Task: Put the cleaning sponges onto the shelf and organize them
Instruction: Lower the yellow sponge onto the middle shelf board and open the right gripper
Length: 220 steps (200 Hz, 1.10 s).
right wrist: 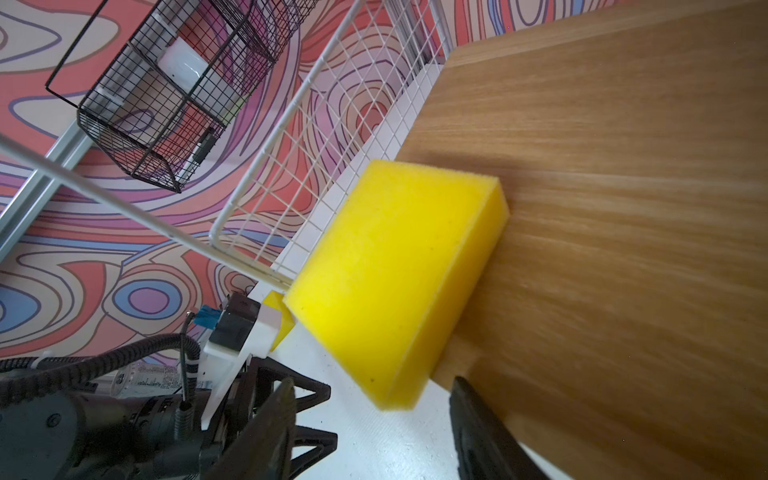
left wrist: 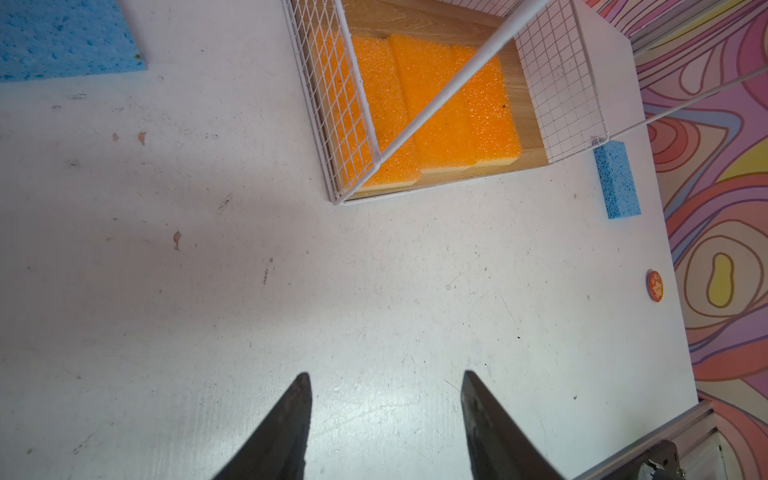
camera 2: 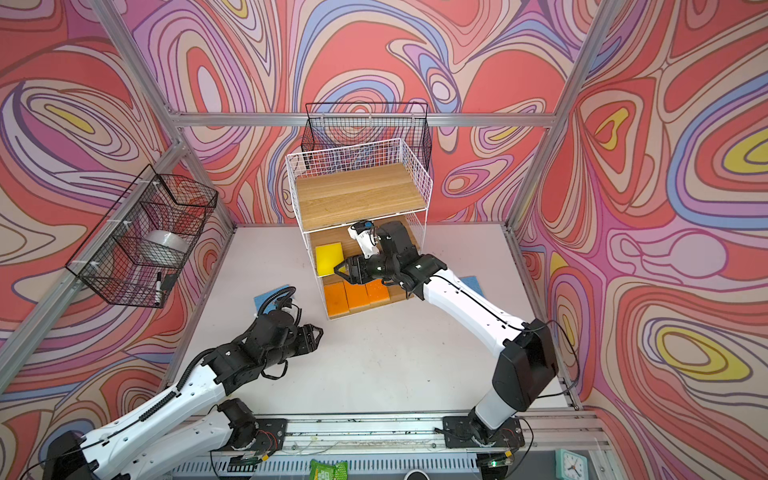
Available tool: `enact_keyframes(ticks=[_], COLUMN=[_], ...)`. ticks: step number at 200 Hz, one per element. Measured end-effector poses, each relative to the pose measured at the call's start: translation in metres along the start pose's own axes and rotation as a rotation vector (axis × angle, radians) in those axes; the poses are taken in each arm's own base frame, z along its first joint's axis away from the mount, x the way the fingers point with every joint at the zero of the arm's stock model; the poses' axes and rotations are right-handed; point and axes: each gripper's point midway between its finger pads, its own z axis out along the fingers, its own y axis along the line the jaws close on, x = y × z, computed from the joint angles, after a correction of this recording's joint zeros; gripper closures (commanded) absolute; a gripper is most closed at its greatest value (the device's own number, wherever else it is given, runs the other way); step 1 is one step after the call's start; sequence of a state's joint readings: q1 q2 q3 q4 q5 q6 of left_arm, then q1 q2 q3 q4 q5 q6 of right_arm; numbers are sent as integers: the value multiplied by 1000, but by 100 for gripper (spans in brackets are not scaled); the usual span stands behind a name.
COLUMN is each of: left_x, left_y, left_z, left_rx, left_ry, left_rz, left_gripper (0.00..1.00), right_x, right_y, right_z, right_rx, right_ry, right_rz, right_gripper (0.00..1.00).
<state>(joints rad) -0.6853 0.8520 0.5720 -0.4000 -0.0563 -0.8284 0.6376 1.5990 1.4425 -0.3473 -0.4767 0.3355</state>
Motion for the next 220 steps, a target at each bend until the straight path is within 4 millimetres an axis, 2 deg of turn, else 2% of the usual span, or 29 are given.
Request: enact_keyframes(ticks=[84, 110, 147, 158, 220], left_x=[0, 0, 0, 1, 1], left_y=[0, 1, 2, 2, 2], left_z=[1, 1, 1, 1, 1], left_rx=[-3, -5, -6, -7, -5], left_ry=[2, 1, 2, 3, 0], left_rz=[6, 4, 3, 3, 3], left_gripper=[41, 41, 41, 41, 41], right_x=[5, 5, 5, 5, 7], right_y=[1, 8, 20, 21, 21], right_z=[-9, -16, -18, -18, -15], right_rx=[1, -10, -37, -41, -43], right_ry=[-30, -41, -53, -55, -59], right_rz=[-3, -7, -28, -24, -19], right_gripper=[43, 59, 91, 98, 100])
